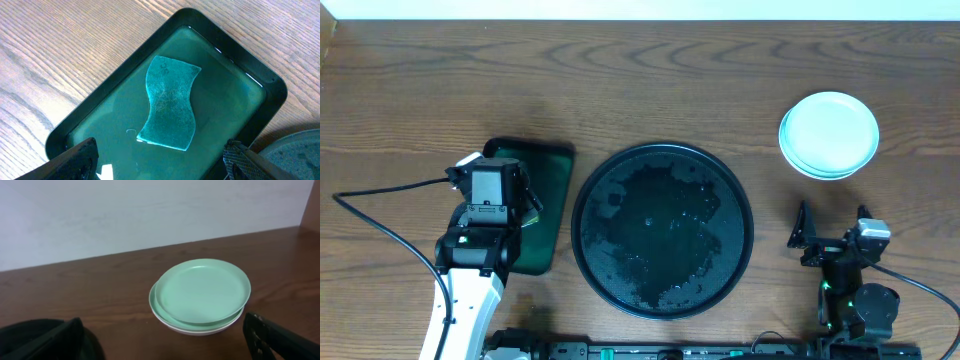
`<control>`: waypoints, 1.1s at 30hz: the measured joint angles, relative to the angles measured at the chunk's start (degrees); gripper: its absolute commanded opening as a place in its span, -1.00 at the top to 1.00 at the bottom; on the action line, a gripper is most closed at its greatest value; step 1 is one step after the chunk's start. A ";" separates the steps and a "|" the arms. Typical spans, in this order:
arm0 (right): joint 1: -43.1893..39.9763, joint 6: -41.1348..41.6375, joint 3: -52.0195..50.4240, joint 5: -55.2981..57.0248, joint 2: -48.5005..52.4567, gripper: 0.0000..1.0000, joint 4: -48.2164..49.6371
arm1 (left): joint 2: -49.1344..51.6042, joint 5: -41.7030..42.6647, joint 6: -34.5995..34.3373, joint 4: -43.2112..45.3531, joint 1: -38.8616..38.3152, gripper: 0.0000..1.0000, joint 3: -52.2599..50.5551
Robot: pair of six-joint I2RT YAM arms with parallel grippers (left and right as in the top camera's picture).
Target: Clean dirty plates on tray and stack at the side
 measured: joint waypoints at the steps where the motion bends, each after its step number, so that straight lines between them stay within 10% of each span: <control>1: 0.00 -0.37 0.00 0.13 0.00 -0.98 0.00 | 0.00 0.00 0.00 0.00 0.00 -0.63 0.00; 33: 0.00 -2.14 0.00 0.90 0.00 -0.99 0.00 | -0.11 0.00 0.02 -0.02 0.00 -0.62 0.00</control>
